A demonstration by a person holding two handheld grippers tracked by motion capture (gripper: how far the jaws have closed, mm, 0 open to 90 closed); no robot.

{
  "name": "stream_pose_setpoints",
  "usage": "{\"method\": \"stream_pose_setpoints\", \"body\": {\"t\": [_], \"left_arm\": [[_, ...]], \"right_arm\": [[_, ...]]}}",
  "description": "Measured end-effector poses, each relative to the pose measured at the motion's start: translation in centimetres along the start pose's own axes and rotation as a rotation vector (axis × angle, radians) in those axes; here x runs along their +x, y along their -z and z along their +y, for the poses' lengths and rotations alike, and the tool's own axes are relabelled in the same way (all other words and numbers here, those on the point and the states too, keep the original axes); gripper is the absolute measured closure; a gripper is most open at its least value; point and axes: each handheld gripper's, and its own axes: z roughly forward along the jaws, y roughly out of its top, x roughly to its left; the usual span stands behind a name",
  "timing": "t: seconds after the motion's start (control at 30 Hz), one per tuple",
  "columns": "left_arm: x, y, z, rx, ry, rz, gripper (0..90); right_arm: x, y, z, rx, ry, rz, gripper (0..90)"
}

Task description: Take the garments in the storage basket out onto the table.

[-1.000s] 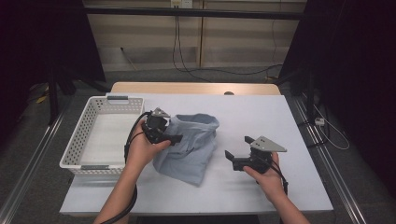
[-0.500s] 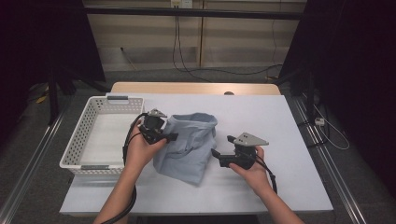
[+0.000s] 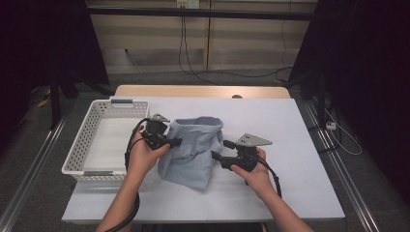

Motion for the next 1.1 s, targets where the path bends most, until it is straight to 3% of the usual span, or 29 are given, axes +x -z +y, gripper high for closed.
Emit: {"method": "stream_pose_setpoints", "body": {"t": [0.13,0.2,0.3,0.37,0.47,0.7,0.97,1.1], "left_arm": [[-0.1,0.0,-0.2,-0.013,0.002,0.0,76.9],[-0.1,0.0,-0.2,-0.008,0.002,-0.005,77.1],[-0.1,0.0,-0.4,-0.021,0.01,-0.004,77.1],[0.0,0.1,-0.4,-0.019,0.0,0.0,77.2],[0.0,0.1,-0.5,-0.021,0.003,-0.004,77.3],[0.0,0.5,-0.3,-0.043,0.011,-0.018,77.5],[-0.1,-0.2,-0.4,-0.027,0.008,-0.036,77.8],[-0.2,-0.5,-0.6,-0.015,0.011,-0.042,77.5]], "right_arm": [[0.6,-0.4,0.3,0.002,0.015,0.024,30.2],[0.9,-0.9,0.2,0.026,0.028,0.01,32.5],[1.1,-1.5,-0.2,0.081,0.037,-0.008,47.9],[0.9,-1.4,-0.3,0.107,0.04,-0.013,64.6],[0.7,-1.1,-0.3,0.117,0.061,-0.006,74.2],[-0.7,0.6,-0.2,0.099,0.065,-0.05,77.1],[-3.3,4.2,0.1,0.037,0.027,-0.128,77.3],[-3.9,5.2,0.1,0.02,0.02,-0.143,77.3]]}}
